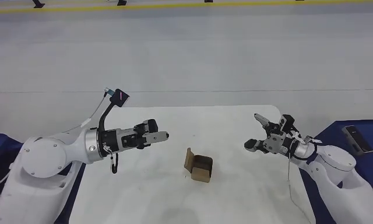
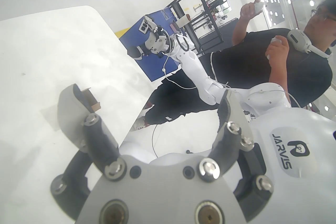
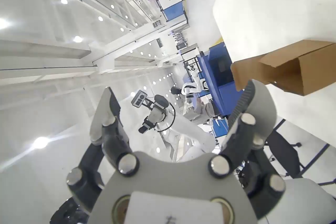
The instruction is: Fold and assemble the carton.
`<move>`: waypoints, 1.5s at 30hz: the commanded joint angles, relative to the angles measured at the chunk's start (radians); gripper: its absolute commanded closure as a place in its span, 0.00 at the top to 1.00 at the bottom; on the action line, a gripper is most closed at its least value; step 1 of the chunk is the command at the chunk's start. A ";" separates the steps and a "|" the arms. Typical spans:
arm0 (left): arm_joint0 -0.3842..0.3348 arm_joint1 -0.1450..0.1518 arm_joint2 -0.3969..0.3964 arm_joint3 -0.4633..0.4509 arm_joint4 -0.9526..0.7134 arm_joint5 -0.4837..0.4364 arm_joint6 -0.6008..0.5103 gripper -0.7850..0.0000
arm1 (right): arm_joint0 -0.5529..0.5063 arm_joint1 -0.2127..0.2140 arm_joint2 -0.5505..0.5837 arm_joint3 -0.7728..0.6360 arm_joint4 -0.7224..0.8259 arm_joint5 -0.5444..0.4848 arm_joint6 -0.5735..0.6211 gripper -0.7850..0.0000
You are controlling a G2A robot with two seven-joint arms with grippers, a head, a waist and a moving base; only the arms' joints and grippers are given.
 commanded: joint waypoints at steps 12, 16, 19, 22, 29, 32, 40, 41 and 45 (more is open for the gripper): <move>0.134 0.008 -0.003 -0.187 0.240 0.235 0.190 1.00 | 0.006 0.011 0.063 0.056 -0.131 -0.146 0.153 1.00; 0.299 0.006 0.047 -0.302 0.363 0.321 0.330 1.00 | 0.013 0.020 0.086 0.065 -0.319 -0.233 0.168 1.00; 0.384 -0.002 0.104 -0.302 0.409 0.329 0.471 1.00 | 0.016 0.027 0.093 0.050 -0.477 -0.310 0.175 1.00; 0.437 -0.008 0.165 -0.302 0.505 0.369 0.580 1.00 | 0.024 0.032 0.094 0.049 -0.582 -0.357 0.191 1.00; 0.440 -0.024 0.215 -0.302 0.528 0.401 0.740 1.00 | 0.042 0.033 0.078 0.041 -0.644 -0.376 0.191 1.00; 0.440 -0.024 0.215 -0.302 0.528 0.401 0.740 1.00 | 0.042 0.033 0.078 0.041 -0.644 -0.376 0.191 1.00; 0.499 -0.024 0.299 -0.263 0.610 0.483 0.663 1.00 | 0.125 0.039 0.029 0.083 -0.769 -0.287 0.267 1.00; 0.511 -0.026 0.331 -0.252 0.659 0.520 0.679 1.00 | 0.143 0.040 0.017 0.089 -0.792 -0.296 0.288 1.00; 0.530 -0.040 0.467 -0.203 0.825 0.641 0.758 1.00 | 0.187 0.041 -0.039 0.097 -0.931 -0.353 0.291 1.00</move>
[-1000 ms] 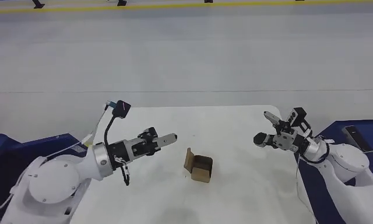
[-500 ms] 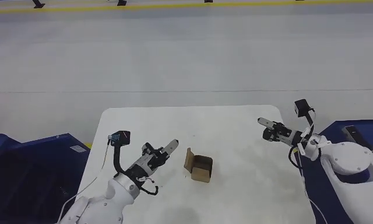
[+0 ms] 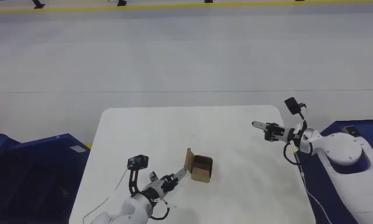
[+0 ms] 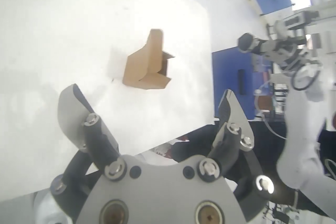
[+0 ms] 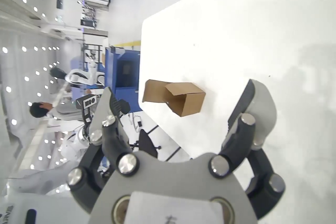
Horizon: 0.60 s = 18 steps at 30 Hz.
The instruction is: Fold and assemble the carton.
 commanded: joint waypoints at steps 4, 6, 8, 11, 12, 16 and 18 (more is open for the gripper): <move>-0.012 -0.022 0.181 0.056 0.194 0.089 0.038 1.00 | 0.051 -0.008 -0.090 0.004 -0.126 -0.025 -0.033 1.00; -0.037 -0.034 0.228 0.081 0.215 0.078 0.038 1.00 | 0.087 -0.017 -0.136 0.026 -0.130 0.011 -0.047 1.00; -0.071 -0.051 0.247 0.110 0.187 0.047 0.072 1.00 | 0.099 -0.022 -0.151 0.043 -0.094 0.037 -0.037 1.00; -0.115 -0.077 0.261 0.178 0.106 -0.009 0.139 1.00 | 0.099 -0.022 -0.151 0.043 -0.094 0.037 -0.037 1.00; -0.130 -0.086 0.266 0.200 0.074 -0.024 0.152 1.00 | 0.099 -0.022 -0.151 0.043 -0.094 0.037 -0.037 1.00; -0.195 -0.123 0.283 0.297 -0.063 -0.056 0.168 1.00 | 0.071 -0.021 -0.132 0.002 -0.122 -0.136 -0.101 1.00; -0.227 -0.139 0.302 0.342 -0.100 -0.069 0.158 1.00 | 0.055 -0.016 -0.121 -0.020 -0.286 -0.169 -0.181 1.00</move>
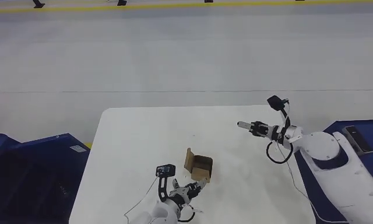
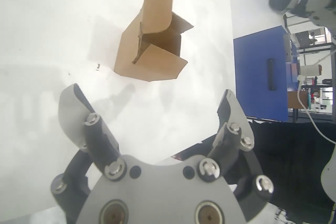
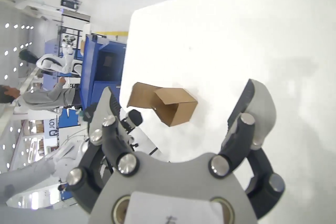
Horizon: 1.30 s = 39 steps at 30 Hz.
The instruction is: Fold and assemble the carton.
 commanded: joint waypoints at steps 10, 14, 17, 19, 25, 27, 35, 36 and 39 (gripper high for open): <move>-0.126 -0.065 0.055 0.159 -0.036 0.051 0.013 1.00 | 0.127 -0.031 -0.195 0.042 -0.425 -0.091 -0.047 1.00; -0.144 -0.080 0.055 0.187 -0.044 0.069 0.021 1.00 | 0.156 -0.040 -0.285 0.028 -0.747 -0.137 -0.175 1.00; -0.147 -0.087 0.052 0.202 -0.053 0.074 0.008 1.00 | 0.145 -0.040 -0.303 0.027 -0.831 -0.138 -0.214 1.00; -0.145 -0.090 0.051 0.207 -0.048 0.078 0.007 1.00 | 0.145 -0.040 -0.303 0.027 -0.831 -0.138 -0.214 1.00; -0.150 -0.099 0.046 0.233 -0.044 0.086 -0.024 1.00 | 0.171 -0.043 -0.279 0.090 -0.675 -0.240 -0.154 1.00; -0.152 -0.103 0.048 0.238 -0.039 0.089 -0.029 1.00 | 0.192 -0.050 -0.307 0.105 -0.689 -0.257 -0.138 1.00; -0.160 -0.117 0.053 0.252 -0.018 0.093 -0.046 1.00 | 0.330 -0.107 -0.463 0.272 -0.539 -0.352 -0.033 1.00; -0.160 -0.118 0.053 0.253 -0.014 0.094 -0.046 1.00 | 0.348 -0.115 -0.482 0.292 -0.531 -0.361 -0.028 1.00; -0.158 -0.122 0.051 0.252 -0.005 0.093 -0.050 1.00 | 0.393 -0.139 -0.538 0.349 -0.503 -0.382 -0.006 1.00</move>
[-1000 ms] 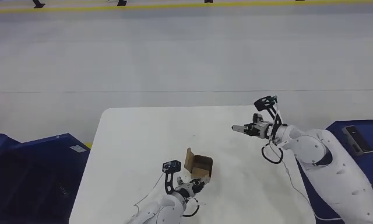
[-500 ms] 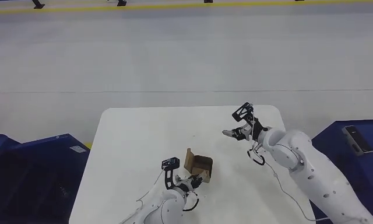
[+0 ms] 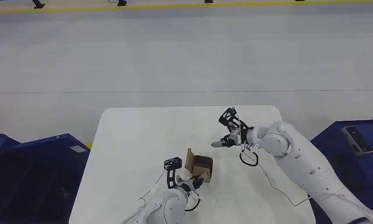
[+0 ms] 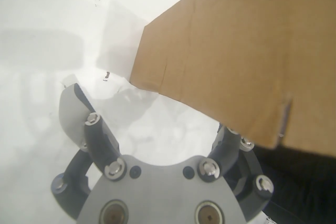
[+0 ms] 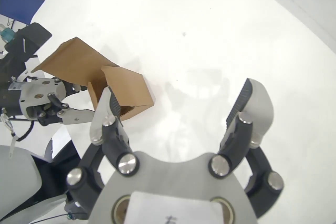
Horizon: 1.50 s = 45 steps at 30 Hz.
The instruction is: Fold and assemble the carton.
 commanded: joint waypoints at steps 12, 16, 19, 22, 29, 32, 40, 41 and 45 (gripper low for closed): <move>0.016 -0.011 -0.031 0.006 0.014 -0.009 -0.005 1.00 | 0.084 -0.063 -0.149 0.089 -0.072 -0.057 0.038 1.00; 0.014 -0.016 -0.040 0.005 0.023 0.011 -0.007 1.00 | 0.085 -0.070 -0.159 0.092 -0.086 -0.052 0.039 1.00; 0.006 -0.020 -0.040 0.014 0.037 0.037 -0.019 1.00 | 0.084 -0.076 -0.171 0.096 -0.100 -0.049 0.041 1.00; -0.006 -0.026 -0.034 0.025 0.048 0.054 -0.037 1.00 | 0.086 -0.084 -0.185 0.103 -0.117 -0.046 0.046 1.00; -0.029 -0.041 -0.027 0.053 0.065 0.081 -0.063 1.00 | 0.088 -0.101 -0.214 0.109 -0.169 -0.023 0.042 1.00; -0.037 -0.046 -0.023 0.059 0.081 0.095 -0.071 1.00 | 0.085 -0.106 -0.219 0.107 -0.182 -0.018 0.036 1.00; -0.043 -0.057 -0.022 0.070 0.099 0.116 -0.092 1.00 | 0.080 -0.112 -0.214 0.099 -0.200 -0.011 0.034 1.00; -0.043 -0.059 -0.022 0.071 0.101 0.116 -0.094 1.00 | 0.079 -0.113 -0.213 0.098 -0.202 -0.011 0.034 1.00; -0.042 -0.063 -0.025 0.069 0.108 0.105 -0.093 1.00 | 0.072 -0.114 -0.204 0.089 -0.198 -0.019 0.028 1.00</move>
